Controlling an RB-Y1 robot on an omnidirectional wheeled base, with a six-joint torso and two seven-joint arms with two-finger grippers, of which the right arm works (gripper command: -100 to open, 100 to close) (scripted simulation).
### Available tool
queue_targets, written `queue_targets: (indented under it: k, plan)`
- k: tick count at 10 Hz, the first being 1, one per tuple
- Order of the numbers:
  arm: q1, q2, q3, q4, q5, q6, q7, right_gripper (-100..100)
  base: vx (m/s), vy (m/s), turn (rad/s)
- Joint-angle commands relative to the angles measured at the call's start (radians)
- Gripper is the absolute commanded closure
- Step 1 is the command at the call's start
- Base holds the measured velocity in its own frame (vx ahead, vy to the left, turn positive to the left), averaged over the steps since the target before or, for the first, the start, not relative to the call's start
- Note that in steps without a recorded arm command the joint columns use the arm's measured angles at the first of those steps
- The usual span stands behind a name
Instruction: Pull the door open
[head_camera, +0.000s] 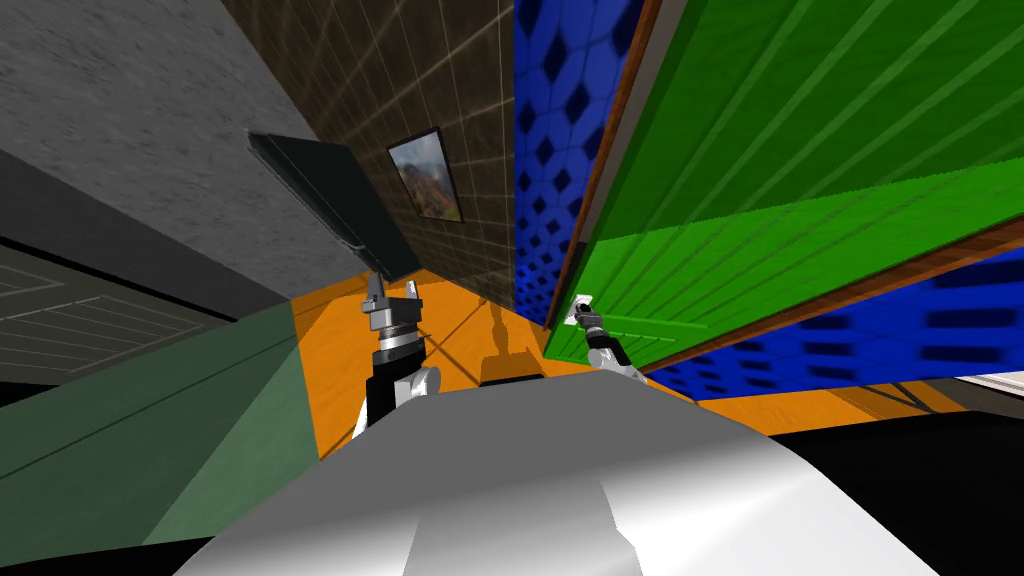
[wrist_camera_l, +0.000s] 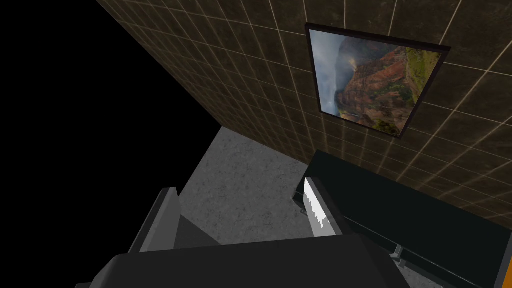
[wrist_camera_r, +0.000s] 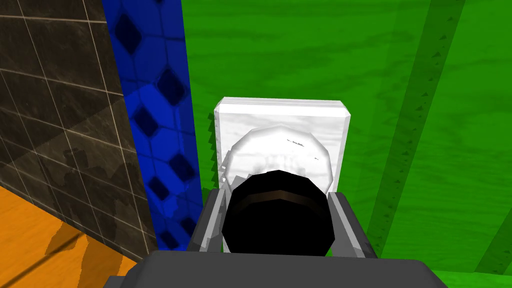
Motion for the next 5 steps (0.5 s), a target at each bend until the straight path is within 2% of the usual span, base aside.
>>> queue_targets:
  k: [1,2,3,5]
  plan:
    - [0.010,-0.018,0.015,-0.013,0.001,-0.011,-0.018,100,-0.236,-0.041,0.106]
    - [0.006,-0.010,0.011,-0.004,0.001,-0.004,-0.010,100,-0.110,-0.013,0.033]
    - [0.018,-0.026,0.029,-0.011,0.004,-0.013,-0.027,100,-0.148,-0.040,0.116]
    - [0.029,-0.046,0.046,-0.021,0.006,-0.025,-0.044,100,-0.233,-0.051,0.133]
